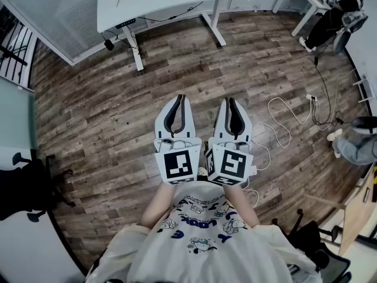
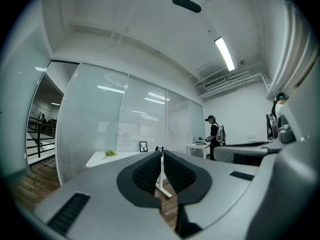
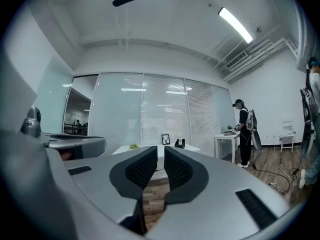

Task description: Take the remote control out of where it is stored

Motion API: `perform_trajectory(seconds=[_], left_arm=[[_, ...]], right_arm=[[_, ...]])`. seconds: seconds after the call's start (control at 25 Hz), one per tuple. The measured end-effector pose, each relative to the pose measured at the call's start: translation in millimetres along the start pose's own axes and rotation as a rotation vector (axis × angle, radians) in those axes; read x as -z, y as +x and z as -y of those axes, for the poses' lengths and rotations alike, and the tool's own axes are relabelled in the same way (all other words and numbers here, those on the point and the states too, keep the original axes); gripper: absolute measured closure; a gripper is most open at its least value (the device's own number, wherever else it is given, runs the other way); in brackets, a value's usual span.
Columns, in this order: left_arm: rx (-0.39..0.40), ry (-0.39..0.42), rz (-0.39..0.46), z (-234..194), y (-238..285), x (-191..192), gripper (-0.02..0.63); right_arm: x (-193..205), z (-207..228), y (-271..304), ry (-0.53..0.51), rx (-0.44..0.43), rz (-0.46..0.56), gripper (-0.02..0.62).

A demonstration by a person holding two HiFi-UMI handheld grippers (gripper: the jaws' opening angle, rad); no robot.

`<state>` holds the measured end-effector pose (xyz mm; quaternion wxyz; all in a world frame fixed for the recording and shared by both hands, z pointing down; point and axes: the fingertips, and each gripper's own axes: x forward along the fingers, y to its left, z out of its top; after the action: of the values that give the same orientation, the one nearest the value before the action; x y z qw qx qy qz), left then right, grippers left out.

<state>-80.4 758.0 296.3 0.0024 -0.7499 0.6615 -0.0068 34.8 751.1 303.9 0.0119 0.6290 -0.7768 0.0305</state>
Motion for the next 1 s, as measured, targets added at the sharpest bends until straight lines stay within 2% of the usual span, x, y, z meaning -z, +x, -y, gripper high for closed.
perform_trajectory(seconds=[0.2, 0.56, 1.0], left_arm=[[-0.004, -0.033, 0.026, -1.2, 14.8, -4.4, 0.577], [0.017, -0.001, -0.001, -18.3, 48.5, 0.4, 0.577], [0.063, 0.001, 0.02, -34.5, 103.1, 3.1, 0.577]], right_arm=[[-0.9, 4.4, 13.1, 0.001, 0.005, -0.005, 0.534], [-1.5, 3.8, 49.2, 0.007, 0.013, -0.001, 0.534], [5.1, 6.6, 103.9, 0.02, 0.053, -0.002, 0.534]])
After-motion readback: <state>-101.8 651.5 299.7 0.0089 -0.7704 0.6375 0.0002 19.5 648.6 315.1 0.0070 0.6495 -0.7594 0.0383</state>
